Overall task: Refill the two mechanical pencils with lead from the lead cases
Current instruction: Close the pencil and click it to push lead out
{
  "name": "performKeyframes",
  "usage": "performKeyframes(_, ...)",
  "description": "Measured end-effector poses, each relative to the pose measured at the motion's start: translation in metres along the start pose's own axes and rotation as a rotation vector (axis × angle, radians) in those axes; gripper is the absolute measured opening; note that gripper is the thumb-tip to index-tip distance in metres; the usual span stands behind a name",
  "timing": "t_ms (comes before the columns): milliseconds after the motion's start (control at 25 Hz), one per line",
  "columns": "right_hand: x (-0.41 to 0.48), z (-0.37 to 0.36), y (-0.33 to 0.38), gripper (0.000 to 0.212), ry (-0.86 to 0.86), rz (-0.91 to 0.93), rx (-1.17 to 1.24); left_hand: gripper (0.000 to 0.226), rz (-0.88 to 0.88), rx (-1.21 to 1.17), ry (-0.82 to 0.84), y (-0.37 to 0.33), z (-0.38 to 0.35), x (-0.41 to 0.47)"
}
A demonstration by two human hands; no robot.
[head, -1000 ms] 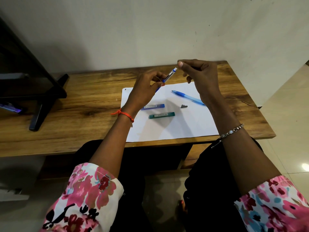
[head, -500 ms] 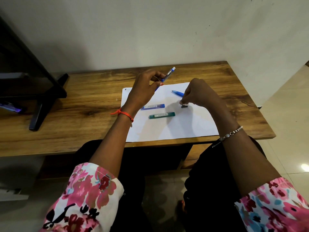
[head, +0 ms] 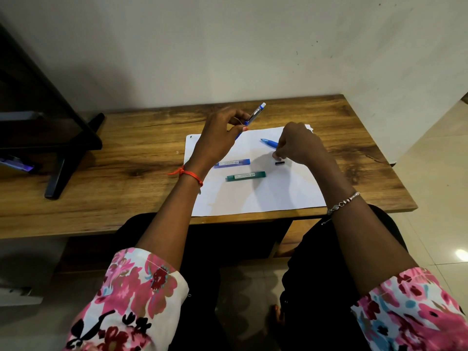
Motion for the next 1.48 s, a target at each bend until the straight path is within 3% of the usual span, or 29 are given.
performKeyframes(160, 0.001, -0.004, -0.002, 0.037, 0.029, 0.02, -0.029, 0.018, 0.006, -0.004, 0.002, 0.0, -0.001, 0.0)
performKeyframes(320, 0.003, 0.001, 0.0, 0.024, -0.034, 0.043, 0.054, 0.017, 0.0, -0.005, 0.005, 0.001, -0.001, 0.0)
performKeyframes(400, 0.004, 0.014, 0.005, 0.012, -0.127, 0.046, 0.366, 0.017, 0.004, -0.009, 0.002, 0.001, -0.001, 0.0)
performKeyframes(520, -0.001, 0.033, 0.008, 0.007, -0.214, -0.01, 1.072, 0.017, 0.005, -0.016, 0.002, 0.002, -0.002, 0.0)
performKeyframes(600, -0.002, 0.039, 0.008, 0.008, -0.246, -0.001, 1.28, 0.017, -0.005, -0.01, 0.005, 0.002, -0.002, 0.0)
performKeyframes(1160, -0.003, 0.038, 0.013, 0.012, -0.283, 0.072, 1.224, 0.018, -0.009, 0.012, 0.031, -0.001, -0.005, -0.002)
performKeyframes(1480, -0.002, 0.039, 0.016, 0.01, -0.287, 0.121, 1.197, 0.018, 0.053, -0.094, 0.032, -0.002, -0.005, -0.004)
Point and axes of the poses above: each hand's wrist, its own x-axis towards the middle knuckle, its own z-axis out of the back of the hand, y = z × x, the point moved 6 cm from there along x, towards the middle knuckle, and after that the axes turned 10 degrees about -y, right-handed, at the moved point
